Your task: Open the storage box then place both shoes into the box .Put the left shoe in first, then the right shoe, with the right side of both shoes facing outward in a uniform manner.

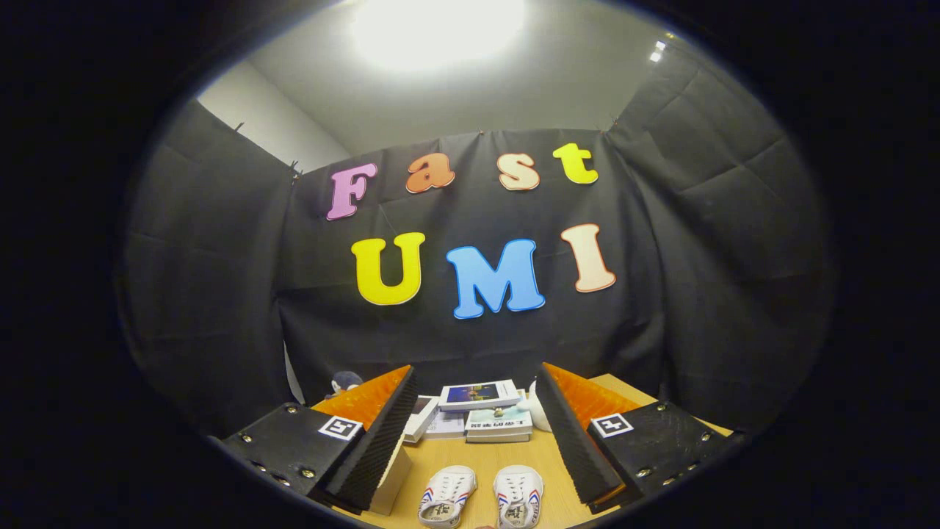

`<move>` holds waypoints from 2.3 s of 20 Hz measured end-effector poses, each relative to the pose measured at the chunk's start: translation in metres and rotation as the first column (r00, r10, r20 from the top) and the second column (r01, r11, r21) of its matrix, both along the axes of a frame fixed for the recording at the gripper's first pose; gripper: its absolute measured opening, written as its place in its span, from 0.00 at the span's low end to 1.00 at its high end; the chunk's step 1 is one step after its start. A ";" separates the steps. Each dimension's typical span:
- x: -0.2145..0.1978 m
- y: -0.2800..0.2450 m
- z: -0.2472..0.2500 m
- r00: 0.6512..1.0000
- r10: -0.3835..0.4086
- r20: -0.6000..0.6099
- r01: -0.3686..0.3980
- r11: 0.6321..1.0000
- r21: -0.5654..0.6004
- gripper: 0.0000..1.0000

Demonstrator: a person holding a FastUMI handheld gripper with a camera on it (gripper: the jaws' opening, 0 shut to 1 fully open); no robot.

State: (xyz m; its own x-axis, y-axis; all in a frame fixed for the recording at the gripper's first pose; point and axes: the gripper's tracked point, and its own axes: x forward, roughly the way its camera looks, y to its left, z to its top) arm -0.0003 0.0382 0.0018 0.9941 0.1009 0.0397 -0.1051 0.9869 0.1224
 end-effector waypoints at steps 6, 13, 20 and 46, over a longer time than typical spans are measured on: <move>0.009 0.028 -0.030 0.988 0.116 -0.100 -0.097 0.980 0.176 0.98; 0.010 0.063 -0.082 0.914 0.303 -0.271 -0.151 0.872 0.465 0.98; 0.006 0.089 -0.124 0.818 0.444 -0.365 -0.111 0.745 0.658 0.98; -0.007 0.186 -0.224 0.498 0.755 -0.426 0.120 0.427 0.896 0.64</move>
